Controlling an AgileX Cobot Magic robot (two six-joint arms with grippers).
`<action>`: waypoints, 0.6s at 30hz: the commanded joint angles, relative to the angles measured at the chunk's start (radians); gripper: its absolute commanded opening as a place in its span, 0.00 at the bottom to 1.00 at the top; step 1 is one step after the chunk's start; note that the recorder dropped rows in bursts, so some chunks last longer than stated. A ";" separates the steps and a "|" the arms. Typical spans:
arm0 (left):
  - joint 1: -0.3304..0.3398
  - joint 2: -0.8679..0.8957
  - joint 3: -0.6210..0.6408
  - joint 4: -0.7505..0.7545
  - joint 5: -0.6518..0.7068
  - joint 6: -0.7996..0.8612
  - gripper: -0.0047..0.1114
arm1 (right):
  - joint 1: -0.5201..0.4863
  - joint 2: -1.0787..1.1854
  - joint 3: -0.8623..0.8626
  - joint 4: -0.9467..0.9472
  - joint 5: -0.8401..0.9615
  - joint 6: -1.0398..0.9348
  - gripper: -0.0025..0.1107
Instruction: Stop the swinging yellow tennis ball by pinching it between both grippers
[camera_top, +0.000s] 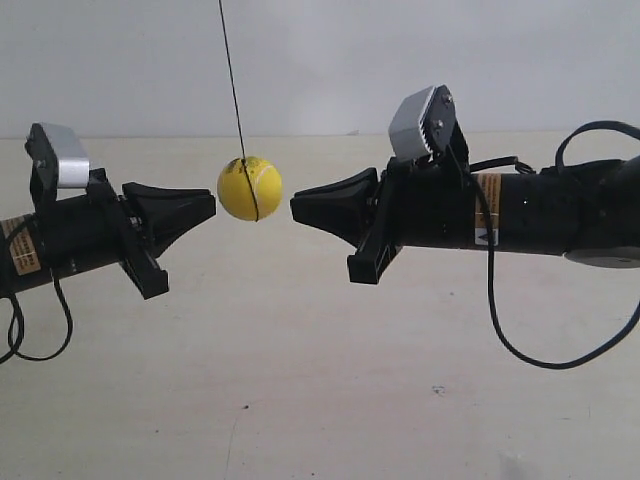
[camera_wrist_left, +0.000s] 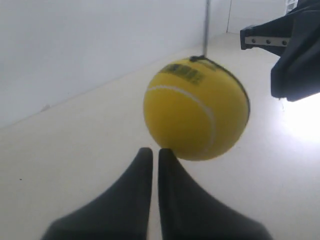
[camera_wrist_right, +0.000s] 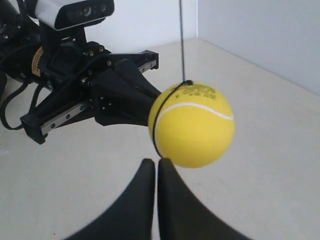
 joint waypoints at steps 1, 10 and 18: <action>-0.015 -0.002 0.007 0.006 -0.014 -0.026 0.08 | -0.001 0.002 -0.004 0.004 -0.014 0.002 0.02; -0.079 -0.002 -0.017 0.047 -0.014 -0.024 0.08 | 0.001 0.002 -0.004 -0.011 -0.033 0.020 0.02; -0.079 -0.002 -0.017 0.047 -0.014 -0.024 0.08 | 0.001 0.002 -0.004 -0.011 -0.031 0.020 0.02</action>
